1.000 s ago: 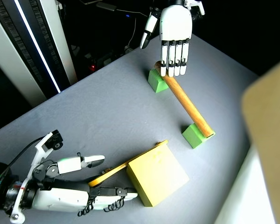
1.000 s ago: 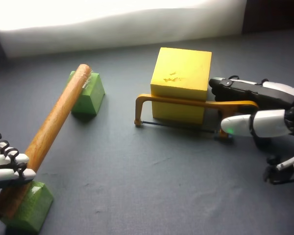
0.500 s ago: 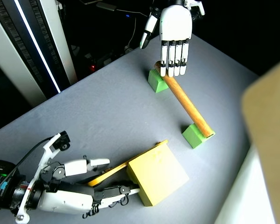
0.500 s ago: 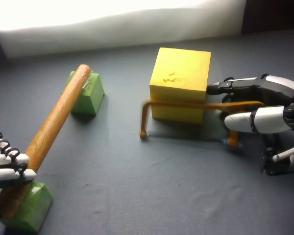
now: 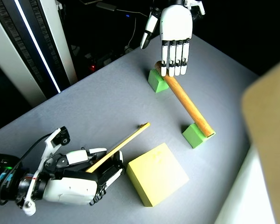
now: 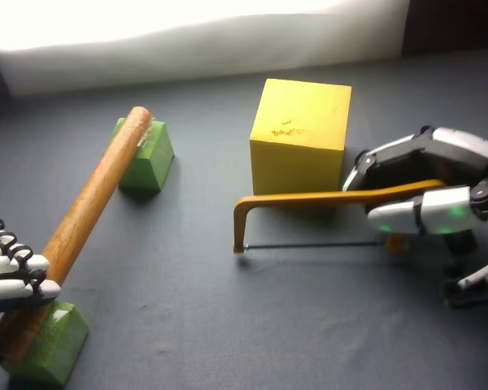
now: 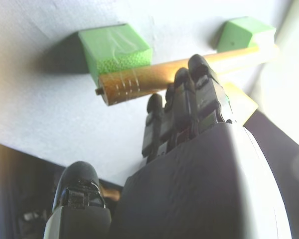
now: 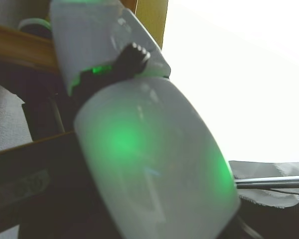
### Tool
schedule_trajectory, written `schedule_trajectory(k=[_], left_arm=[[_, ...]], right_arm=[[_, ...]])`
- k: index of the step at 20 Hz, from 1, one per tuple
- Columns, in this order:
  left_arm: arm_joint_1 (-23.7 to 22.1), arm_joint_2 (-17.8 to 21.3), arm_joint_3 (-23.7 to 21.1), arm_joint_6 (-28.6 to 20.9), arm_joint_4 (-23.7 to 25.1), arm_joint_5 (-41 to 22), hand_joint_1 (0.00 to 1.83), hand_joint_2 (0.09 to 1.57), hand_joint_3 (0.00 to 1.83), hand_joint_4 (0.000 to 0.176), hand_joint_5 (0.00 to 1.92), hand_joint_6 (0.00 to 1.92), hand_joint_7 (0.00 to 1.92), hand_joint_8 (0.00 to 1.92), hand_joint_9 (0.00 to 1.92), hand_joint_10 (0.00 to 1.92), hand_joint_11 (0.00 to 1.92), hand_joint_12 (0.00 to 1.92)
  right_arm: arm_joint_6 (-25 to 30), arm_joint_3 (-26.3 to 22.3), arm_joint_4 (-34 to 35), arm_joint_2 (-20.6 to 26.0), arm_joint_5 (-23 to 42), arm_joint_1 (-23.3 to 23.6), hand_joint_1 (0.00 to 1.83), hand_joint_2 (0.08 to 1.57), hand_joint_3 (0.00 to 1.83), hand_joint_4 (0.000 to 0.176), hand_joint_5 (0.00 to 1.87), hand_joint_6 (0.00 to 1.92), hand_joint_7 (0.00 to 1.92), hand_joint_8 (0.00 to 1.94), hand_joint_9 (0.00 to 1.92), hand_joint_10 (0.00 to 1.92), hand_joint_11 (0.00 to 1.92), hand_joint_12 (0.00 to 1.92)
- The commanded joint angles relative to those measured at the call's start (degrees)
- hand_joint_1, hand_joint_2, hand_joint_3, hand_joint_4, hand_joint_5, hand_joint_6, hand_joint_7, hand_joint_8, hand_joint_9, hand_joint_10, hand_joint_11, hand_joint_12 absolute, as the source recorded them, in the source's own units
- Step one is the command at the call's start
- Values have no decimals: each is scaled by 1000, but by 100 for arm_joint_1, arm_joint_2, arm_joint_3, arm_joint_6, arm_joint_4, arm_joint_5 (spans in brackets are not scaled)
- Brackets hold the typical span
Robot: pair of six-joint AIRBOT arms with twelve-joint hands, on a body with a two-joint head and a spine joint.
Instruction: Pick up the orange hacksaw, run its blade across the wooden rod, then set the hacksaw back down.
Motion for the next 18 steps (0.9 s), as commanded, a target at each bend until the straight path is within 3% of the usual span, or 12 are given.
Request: schedule_trajectory(k=[1, 7, 10, 14, 18], left_arm=[[-58, 14, -10, -7, -58, -166, 0, 1150, 0, 0, 103, 0, 89, 1, 71, 0, 0, 280], [-67, 14, -3, -12, -59, -166, 0, 1154, 1, 0, 112, 2, 96, 2, 82, 1, 0, 273], [-84, 13, 8, -18, -59, -166, 0, 1149, 0, 0, 105, 1, 92, 2, 80, 2, 0, 291], [-89, 8, 24, -26, -59, -166, 0, 1147, 0, 0, 135, 6, 122, 5, 107, 5, 0, 354], [-88, -3, 27, -26, -59, -162, 0, 1153, 1, 0, 114, 1, 101, 1, 79, 2, 0, 249]], right_arm=[[8, -65, 169, 116, 995, 28, 1369, 1154, 0, 0, 801, 1036, 905, 1101, 912, 1346, 875, 1350], [-497, -828, 194, 916, 1090, 273, 1371, 1145, 0, 0, 819, 1013, 908, 1088, 935, 1305, 882, 1298], [-1092, -1230, 371, 1332, 832, 613, 1372, 1143, 0, 0, 828, 1002, 912, 1080, 934, 1310, 891, 1304], [-1488, -1350, 370, 1467, 562, 1039, 1373, 1140, 1, 0, 829, 1001, 918, 1072, 940, 1297, 890, 1300], [-1900, -1265, 371, 1239, 257, 1527, 1372, 1143, 0, 0, 826, 1004, 909, 1092, 937, 1297, 892, 1293]])
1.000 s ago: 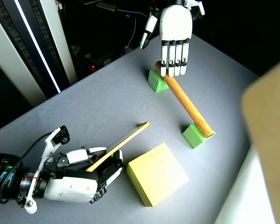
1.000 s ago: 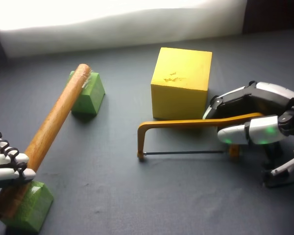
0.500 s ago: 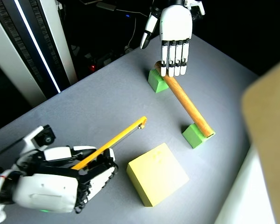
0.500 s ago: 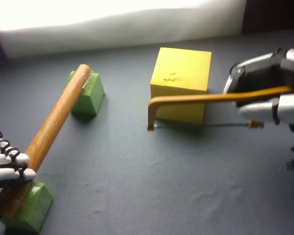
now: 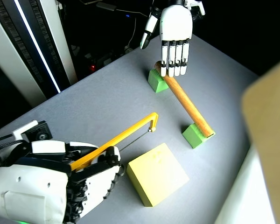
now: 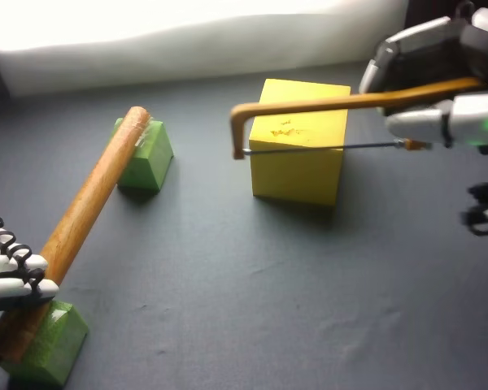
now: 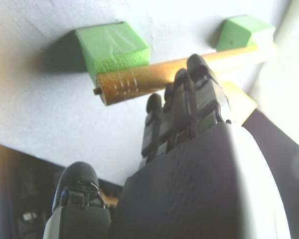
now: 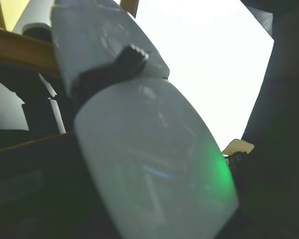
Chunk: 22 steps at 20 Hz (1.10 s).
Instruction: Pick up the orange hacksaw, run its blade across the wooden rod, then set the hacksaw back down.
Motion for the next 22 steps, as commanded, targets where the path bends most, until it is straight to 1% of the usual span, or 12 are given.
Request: schedule_trajectory(k=[1, 4, 7, 9, 11, 14, 16, 17, 22], left_arm=[[-64, -3, 17, -20, -61, -164, 0, 1154, 1, 0, 98, 0, 90, 0, 72, 0, 0, 245], [-64, -3, 22, -20, -61, -164, 0, 1151, 0, 0, 119, 4, 106, 5, 87, 6, 0, 268], [-67, -6, 27, -20, -61, -164, 0, 1153, 0, 0, 116, 3, 106, 3, 97, 6, 0, 295], [-76, -10, 27, -20, -61, -162, 0, 1152, 0, 0, 117, 3, 117, 7, 104, 7, 0, 299], [-90, -19, 25, -20, -61, -136, 0, 1155, 0, 0, 99, 1, 108, 2, 95, 2, 0, 271], [-92, -26, 33, -20, -61, -129, 0, 1156, 0, 0, 131, 5, 132, 4, 116, 4, 0, 313], [-97, -29, 36, -21, -61, -129, 0, 1156, 0, 0, 130, 2, 126, 0, 107, 1, 0, 299], [-103, -32, 40, -21, -61, -129, 0, 1157, 0, 0, 115, 0, 109, 0, 95, 0, 0, 273], [-103, -32, 40, -21, -61, -127, 0, 1153, 0, 0, 120, 1, 116, 1, 100, 1, 0, 284]], right_arm=[[-7, 35, 122, -71, 597, 145, 1372, 1143, 0, 0, 828, 1002, 912, 1088, 934, 1304, 888, 1290], [-194, 222, 122, -456, 473, 403, 1370, 1149, 0, 0, 830, 999, 902, 1112, 905, 1345, 851, 1342], [-566, 556, 122, -963, 389, 612, 1370, 1149, 0, 0, 828, 1007, 904, 1103, 908, 1341, 846, 1349], [-655, 800, 120, -1270, 304, 727, 1369, 1154, 0, 0, 803, 1035, 897, 1117, 909, 1337, 844, 1340], [-763, 1080, 120, -1619, 187, 897, 1370, 1151, 0, 0, 815, 1011, 901, 1119, 912, 1329, 853, 1330], [-767, 1400, 121, -2066, 113, 1111, 1368, 1154, 0, 0, 808, 1023, 896, 1124, 904, 1343, 848, 1334], [-761, 1507, 120, -2256, 82, 1188, 1368, 1155, 0, 0, 794, 1034, 907, 1113, 900, 1347, 847, 1338], [-766, 1529, 121, -2349, -36, 1227, 1368, 1154, 0, 0, 798, 1034, 907, 1114, 900, 1345, 847, 1338], [-775, 1633, 146, -2629, -300, 1244, 1370, 1147, 0, 0, 830, 1008, 909, 1103, 909, 1328, 838, 1325]])
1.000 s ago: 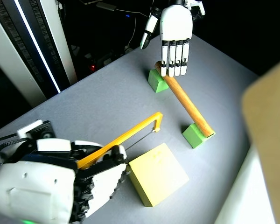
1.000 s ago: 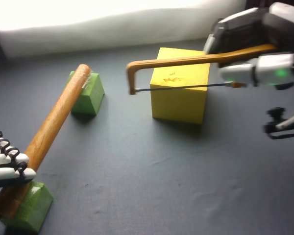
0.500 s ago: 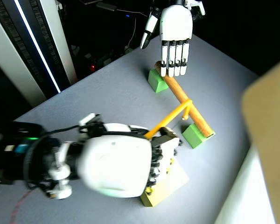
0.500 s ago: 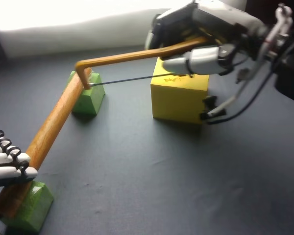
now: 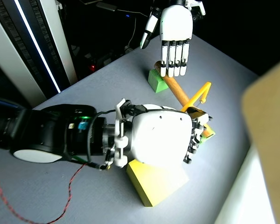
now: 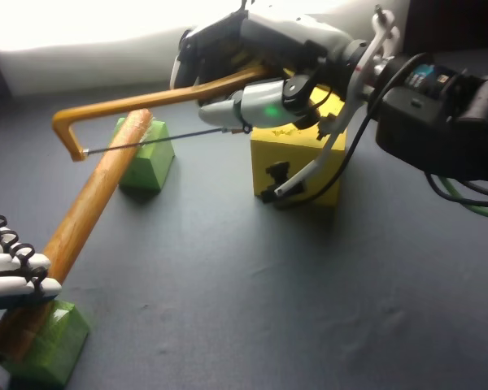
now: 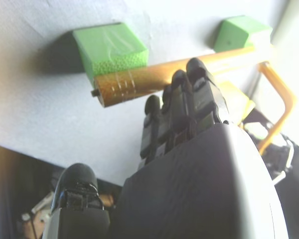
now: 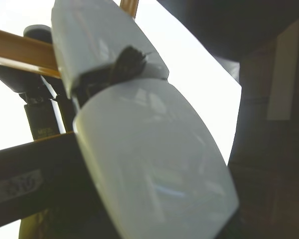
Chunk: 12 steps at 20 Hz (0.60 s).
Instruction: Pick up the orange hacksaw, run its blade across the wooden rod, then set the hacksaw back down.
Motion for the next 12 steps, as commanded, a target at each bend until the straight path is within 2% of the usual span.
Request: schedule_trajectory(k=[1, 7, 12], left_arm=[[-50, -7, 24, -18, -61, -146, 0, 1155, 0, 0, 126, 2, 120, 2, 105, 2, 0, 298], [-58, -6, 4, -19, -61, -117, 0, 1158, 0, 0, 119, 1, 109, 1, 95, 2, 0, 260], [-70, -11, 5, -19, -61, -99, 0, 1156, 0, 0, 118, 1, 118, 3, 105, 1, 0, 279]], right_arm=[[45, 34, 129, 12, 633, 103, 1370, 1146, 0, 0, 833, 1007, 909, 1102, 916, 1318, 846, 1304], [139, 67, 133, -74, 213, 101, 1372, 1143, 0, 0, 822, 1007, 917, 1086, 933, 1303, 877, 1284], [-217, 68, 519, -237, 117, 80, 1371, 1147, 0, 0, 809, 1033, 910, 1091, 930, 1306, 858, 1299]])
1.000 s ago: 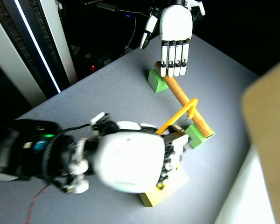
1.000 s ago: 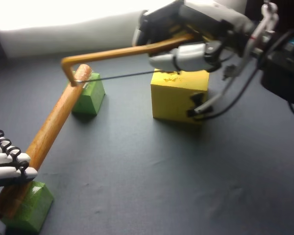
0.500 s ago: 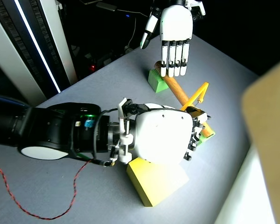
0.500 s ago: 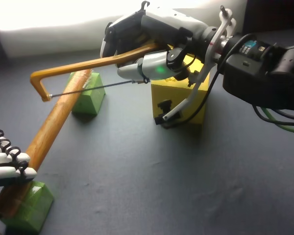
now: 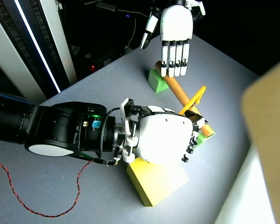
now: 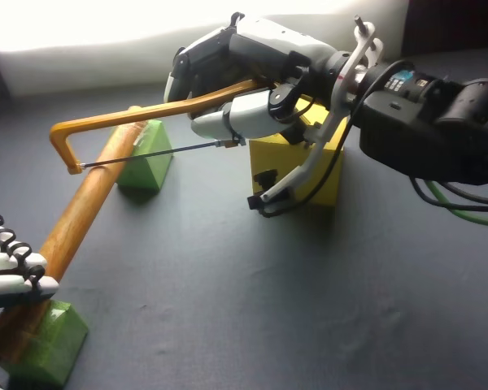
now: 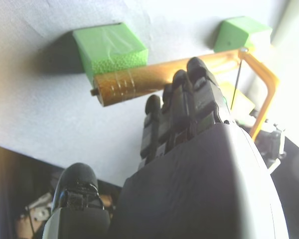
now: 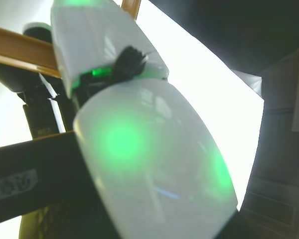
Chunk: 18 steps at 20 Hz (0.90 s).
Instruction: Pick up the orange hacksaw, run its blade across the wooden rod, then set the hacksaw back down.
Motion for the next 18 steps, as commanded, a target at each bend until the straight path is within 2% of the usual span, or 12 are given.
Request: schedule_trajectory(k=[1, 4, 5, 15, 18], left_arm=[[-65, -11, 8, 1, -61, -140, 0, 1154, 0, 0, 119, 0, 119, 2, 104, 0, 0, 260], [-70, -13, 7, 1, -61, -132, 0, 1155, 0, 0, 119, 1, 115, 0, 103, 1, 0, 252], [-72, -14, 2, 1, -61, -121, 0, 1156, 1, 0, 117, 1, 113, 1, 106, 1, 0, 259], [-106, -42, -18, 1, -61, -87, 0, 1157, 0, 0, 105, 1, 87, 1, 78, 1, 0, 219], [-106, -42, -23, 1, -60, -87, 0, 1157, 1, 0, 119, 1, 102, 2, 96, 3, 0, 257]], right_arm=[[-73, -2, 116, -67, 531, 74, 1372, 1143, 0, 0, 819, 1027, 916, 1076, 939, 1292, 863, 1293], [-387, -1, 470, -242, 517, 77, 1371, 1144, 1, 0, 818, 1012, 917, 1083, 930, 1310, 869, 1295], [-576, 58, 727, -485, 530, 51, 1369, 1151, 1, 0, 809, 1028, 900, 1109, 912, 1338, 853, 1314], [-526, 432, 827, -1071, 630, 49, 1370, 1150, 0, 0, 804, 1020, 914, 1097, 917, 1326, 855, 1309], [-737, 435, 1204, -1221, 700, 16, 1372, 1145, 0, 0, 809, 1021, 920, 1082, 930, 1303, 862, 1308]])
